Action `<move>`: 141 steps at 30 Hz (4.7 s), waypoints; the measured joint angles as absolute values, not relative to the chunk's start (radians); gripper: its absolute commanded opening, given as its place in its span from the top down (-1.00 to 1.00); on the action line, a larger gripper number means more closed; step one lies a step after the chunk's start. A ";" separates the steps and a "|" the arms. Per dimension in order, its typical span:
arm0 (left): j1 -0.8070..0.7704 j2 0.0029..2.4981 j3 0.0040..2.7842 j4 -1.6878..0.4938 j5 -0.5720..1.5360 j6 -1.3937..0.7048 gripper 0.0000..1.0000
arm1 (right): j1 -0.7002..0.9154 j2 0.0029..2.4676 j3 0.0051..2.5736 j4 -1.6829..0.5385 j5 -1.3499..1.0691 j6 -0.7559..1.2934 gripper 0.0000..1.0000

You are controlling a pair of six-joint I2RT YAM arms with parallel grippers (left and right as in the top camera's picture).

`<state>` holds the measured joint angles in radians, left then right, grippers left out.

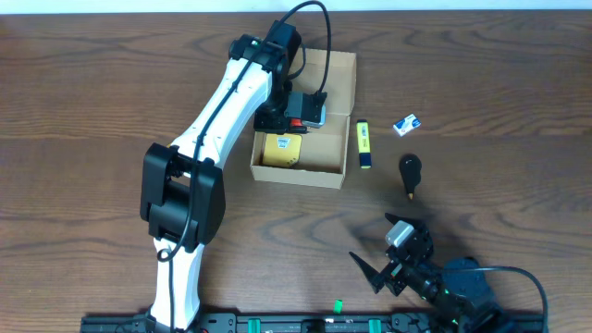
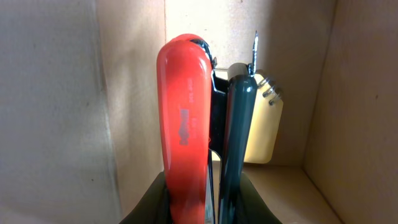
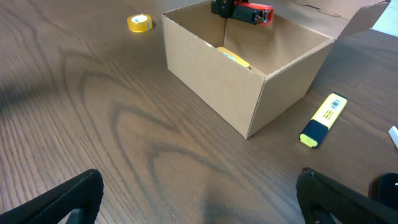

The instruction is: Pack container

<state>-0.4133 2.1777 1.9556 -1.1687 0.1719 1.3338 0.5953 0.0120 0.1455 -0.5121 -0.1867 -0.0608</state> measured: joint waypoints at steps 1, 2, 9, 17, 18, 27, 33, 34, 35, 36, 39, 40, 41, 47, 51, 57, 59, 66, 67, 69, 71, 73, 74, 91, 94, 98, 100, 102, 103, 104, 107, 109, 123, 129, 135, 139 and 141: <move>-0.413 2.178 1.956 -1.168 0.172 1.338 0.89 | 0.595 0.012 0.146 -0.512 -0.187 -0.061 -0.98; -0.413 2.178 1.956 -1.168 0.173 1.342 0.89 | 0.595 0.012 0.146 -0.512 -0.187 -0.061 -0.99; -0.413 2.182 1.956 -1.163 0.181 1.350 0.88 | 0.595 0.012 0.146 -0.512 -0.187 -0.061 -0.99; -0.413 2.253 1.956 -1.144 0.181 1.359 0.89 | 0.595 0.012 0.146 -0.512 -0.187 -0.061 -0.98; -0.413 2.268 1.956 -1.142 0.180 1.359 0.89 | 0.595 0.012 0.146 -0.512 -0.187 -0.061 -0.98; -0.414 2.327 1.955 -1.099 0.152 1.358 0.42 | 0.595 0.012 0.146 -0.512 -0.187 -0.061 -0.98; -0.414 2.327 1.955 -1.099 0.150 1.338 0.35 | 0.595 0.012 0.146 -0.512 -0.187 -0.061 -0.98; -0.414 2.327 1.955 -1.098 0.150 1.331 0.35 | 0.595 0.012 0.146 -0.512 -0.187 -0.061 -0.99; -0.414 2.327 1.955 -1.099 0.150 1.327 0.36 | 0.595 0.012 0.146 -0.512 -0.187 -0.061 -0.99; -0.414 2.327 1.955 -1.099 0.150 1.324 0.36 | 0.595 0.012 0.146 -0.512 -0.187 -0.061 -0.98; -0.414 2.327 1.955 -1.099 0.150 1.309 0.28 | 0.595 0.012 0.146 -0.512 -0.187 -0.061 -0.99; -0.415 2.327 1.955 -1.099 0.150 1.309 0.19 | 0.595 0.012 0.146 -0.512 -0.187 -0.061 -0.99; -0.415 2.327 1.955 -1.099 0.150 1.309 0.09 | 0.595 0.012 0.146 -0.512 -0.187 -0.061 -0.99; -0.421 2.327 1.955 -1.099 0.150 1.298 -0.14 | 0.595 0.012 0.146 -0.512 -0.187 -0.061 -0.98; -0.428 2.327 1.955 -1.099 0.150 1.294 -0.22 | 0.595 0.012 0.146 -0.512 -0.187 -0.061 -0.98; -0.455 2.314 1.954 -1.099 0.150 1.266 -0.35 | 0.595 0.012 0.146 -0.512 -0.187 -0.061 -0.98; -0.471 2.278 1.953 -1.099 0.150 1.251 -0.35 | 0.595 0.012 0.146 -0.512 -0.187 -0.061 -0.99; -0.503 2.109 1.953 -1.105 0.150 1.209 -0.36 | 0.595 0.012 0.146 -0.512 -0.187 -0.061 -0.99; -0.505 2.088 1.953 -1.109 0.150 1.207 -0.34 | 0.595 0.012 0.146 -0.512 -0.187 -0.061 -0.98; -0.507 2.040 1.953 -1.123 0.150 1.199 -0.33 | 0.595 0.012 0.146 -0.512 -0.187 -0.061 -0.99; -0.506 2.004 1.953 -1.129 0.150 1.175 -0.31 | 0.595 0.012 0.146 -0.512 -0.187 -0.061 -0.99; -0.506 1.982 1.953 -1.144 0.150 1.148 -0.24 | 0.595 0.012 0.146 -0.512 -0.187 -0.061 -0.99; -0.505 1.971 1.953 -1.151 0.150 1.126 -0.24 | 0.595 0.012 0.146 -0.512 -0.187 -0.061 -0.99; -0.229 1.944 1.953 -1.235 0.126 0.982 0.15 | 0.595 0.012 0.146 -0.512 -0.187 -0.061 -0.98; -0.146 1.944 1.953 -1.168 0.197 0.975 0.14 | 0.595 0.012 0.146 -0.512 -0.187 -0.061 -0.99; -0.073 1.944 1.953 -1.093 0.256 0.894 0.14 | 0.595 0.012 0.146 -0.512 -0.187 -0.061 -0.99; -0.051 1.944 1.952 -1.054 0.268 0.803 0.13 | 0.595 0.012 0.146 -0.512 -0.187 -0.061 -0.98; -0.038 1.944 1.952 -1.006 0.281 0.678 0.13 | 0.595 0.012 0.146 -0.512 -0.187 -0.061 -0.99; -0.036 1.944 1.952 -0.985 0.283 0.617 0.13 | 0.595 0.012 0.146 -0.512 -0.187 -0.061 -0.98; -0.036 1.944 1.952 -0.963 0.286 0.546 0.12 | 0.595 0.012 0.146 -0.512 -0.187 -0.061 -0.99; -0.036 1.944 1.952 -0.915 0.289 0.390 0.14 | 0.595 0.012 0.146 -0.512 -0.187 -0.061 -0.98; -0.036 1.944 1.952 -0.896 0.286 0.309 0.14 | 0.595 0.012 0.146 -0.512 -0.187 -0.061 -0.99; -0.036 1.944 1.952 -0.884 0.239 0.168 0.18 | 0.595 0.012 0.146 -0.512 -0.187 -0.061 -0.98; -0.036 1.944 1.952 -0.893 0.235 0.411 0.31 | 0.595 0.012 0.146 -0.512 -0.187 -0.061 -0.99; -0.036 1.944 1.952 -0.912 0.237 0.582 0.67 | 0.595 0.012 0.146 -0.512 -0.187 -0.061 -0.98; -0.036 1.944 1.952 -0.981 0.264 0.616 0.70 | 0.595 0.012 0.146 -0.512 -0.187 -0.061 -0.98; -0.036 1.944 1.952 -1.016 0.293 0.627 0.80 | 0.595 0.012 0.146 -0.512 -0.187 -0.061 -0.99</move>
<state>-0.0364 1.9442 1.9522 -1.0157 0.2932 0.6270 0.5953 0.0120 0.1455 -0.5117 -0.1867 -0.0608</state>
